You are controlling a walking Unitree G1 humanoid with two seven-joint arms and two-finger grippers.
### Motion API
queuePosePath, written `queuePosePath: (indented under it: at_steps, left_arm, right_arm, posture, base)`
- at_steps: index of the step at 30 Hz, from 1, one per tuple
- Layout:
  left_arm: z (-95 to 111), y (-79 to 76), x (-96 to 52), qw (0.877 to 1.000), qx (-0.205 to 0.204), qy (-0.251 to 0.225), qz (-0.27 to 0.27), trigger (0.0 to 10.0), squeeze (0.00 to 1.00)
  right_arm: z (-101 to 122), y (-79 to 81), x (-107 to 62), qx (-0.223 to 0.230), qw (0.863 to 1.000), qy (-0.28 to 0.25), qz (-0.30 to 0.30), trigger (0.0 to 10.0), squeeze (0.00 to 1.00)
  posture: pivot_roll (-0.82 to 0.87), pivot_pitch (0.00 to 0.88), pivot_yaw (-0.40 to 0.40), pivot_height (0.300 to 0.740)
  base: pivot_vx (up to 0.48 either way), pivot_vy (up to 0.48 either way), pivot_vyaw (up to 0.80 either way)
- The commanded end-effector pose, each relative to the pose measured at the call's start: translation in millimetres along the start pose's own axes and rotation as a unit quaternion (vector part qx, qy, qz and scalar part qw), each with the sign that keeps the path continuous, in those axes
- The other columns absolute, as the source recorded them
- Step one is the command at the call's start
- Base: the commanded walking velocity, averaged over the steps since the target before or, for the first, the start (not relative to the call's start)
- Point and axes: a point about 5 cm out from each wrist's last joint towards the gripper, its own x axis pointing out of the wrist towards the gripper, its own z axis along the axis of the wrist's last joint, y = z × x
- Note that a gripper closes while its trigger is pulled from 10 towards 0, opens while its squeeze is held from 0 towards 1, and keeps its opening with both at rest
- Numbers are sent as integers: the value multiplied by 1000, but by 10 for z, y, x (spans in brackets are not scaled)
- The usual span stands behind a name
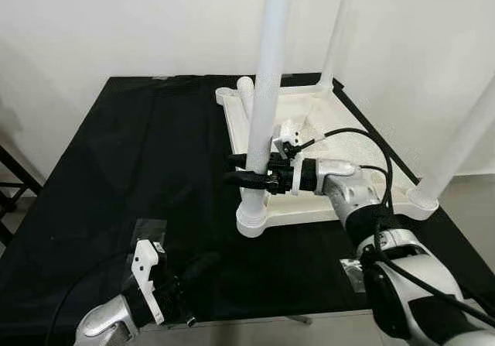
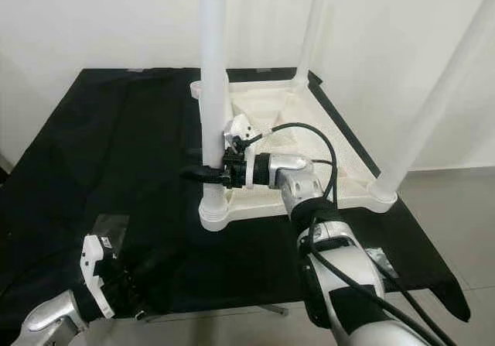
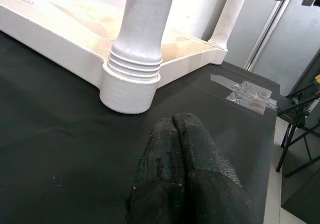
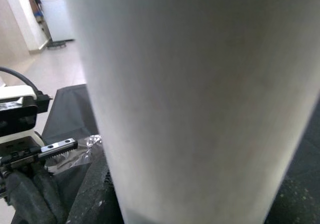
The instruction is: Building children table
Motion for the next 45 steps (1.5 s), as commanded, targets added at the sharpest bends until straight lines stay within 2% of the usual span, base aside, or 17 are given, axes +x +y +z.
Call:
queuePosePath:
  at_steps: [1, 3, 6, 8, 12, 21, 22, 23, 24, 25, 26, 28, 30, 35, 36, 38, 45]
  left_arm:
    - [-7, 8, -13, 1000, 6, 4, 0, 10000, 0]
    - [-13, -21, -15, 1000, 4, 2, -2, 10000, 0]
    - [-15, -27, -16, 1000, 4, 2, -2, 10000, 0]
    - [-7, -35, -35, 1000, 3, 1, -2, 10000, 0]
    - [-7, -43, -41, 1000, 2, 2, -5, 10000, 0]
    - [-26, -83, -55, 1000, -7, 3, -10, 10000, 0]
    - [-27, -84, -60, 1000, -6, 3, -9, 10000, 0]
    - [-26, -85, -64, 1000, -6, 3, -9, 10000, 0]
    - [-25, -85, -66, 1000, -7, 3, -8, 10000, 0]
    - [-25, -85, -68, 1000, -7, 3, -8, 10000, 0]
    - [-25, -86, -66, 1000, -7, 4, -8, 10000, 0]
    - [-25, -88, -62, 1000, -8, 5, -9, 10000, 0]
    - [-22, -89, -56, 1000, -9, 5, -10, 10000, 0]
    - [-22, -89, -54, 1000, -9, 5, -10, 10000, 0]
    - [-18, -86, -45, 1000, -9, 5, -10, 10000, 0]
    - [-13, -79, -27, 1000, -8, 3, -8, 10000, 0]
    - [-18, -64, -25, 1000, -7, 3, -5, 10000, 0]
  right_arm:
    - [-232, 28, -95, 23, 999, 42, -11, 0, 0]
    - [-645, 58, -198, 56, 978, 104, -171, 0, 0]
    - [-707, 74, -209, 65, 973, 109, -192, 0, 0]
    - [-1097, 360, -119, 146, 913, 111, -365, 0, 0]
    - [-1281, 709, -46, 169, 870, 120, -447, 0, 0]
    - [-1153, 808, 100, 142, 876, 112, -448, 0, 0]
    - [-1125, 791, 107, 147, 871, 110, -456, 1765, 0]
    - [-1102, 780, 112, 150, 867, 108, -462, 1765, 0]
    - [-1017, 750, 132, 150, 870, 87, -461, 10000, 0]
    - [-957, 730, 145, 150, 873, 71, -459, 10000, 0]
    - [-837, 677, 182, 144, 892, 39, -428, 10000, 1000]
    - [-709, 626, 216, 135, 911, 8, -390, 10000, 1000]
    - [-472, 625, 268, 98, 954, -33, -280, 10000, 1000]
    - [-411, 635, 278, 87, 963, -41, -250, 10000, 1000]
    - [-327, 549, 238, 32, 981, -30, -191, 10000, 0]
    - [-201, 354, 145, -21, 994, 0, -112, 10000, 0]
    - [-72, 213, 83, -21, 999, 33, -1, 10000, 0]
  posture:
    - [72, 8, -61, 740]
    - [65, 14, -77, 740]
    - [65, 14, -77, 740]
    - [57, 38, -67, 740]
    - [31, 31, -50, 740]
    - [22, 29, -53, 740]
    - [25, 26, -48, 740]
    - [26, 26, -48, 740]
    - [25, 28, -40, 740]
    - [25, 28, -40, 740]
    - [27, 26, -35, 740]
    - [28, 26, -35, 740]
    - [29, 26, -31, 740]
    - [29, 26, -31, 740]
    - [29, 24, -28, 740]
    - [40, 19, -33, 740]
    - [47, 13, -34, 740]
  base:
    - [0, 0, 0]
    - [0, 0, 0]
    - [0, 0, 0]
    - [0, 0, 0]
    - [0, 0, 0]
    - [0, 0, 0]
    - [0, 0, 0]
    - [0, 0, 0]
    - [0, 0, 0]
    - [0, 0, 0]
    - [0, 0, 0]
    - [0, 0, 0]
    - [0, 0, 0]
    - [0, 0, 0]
    - [0, 0, 0]
    - [0, 0, 0]
    - [0, 0, 0]
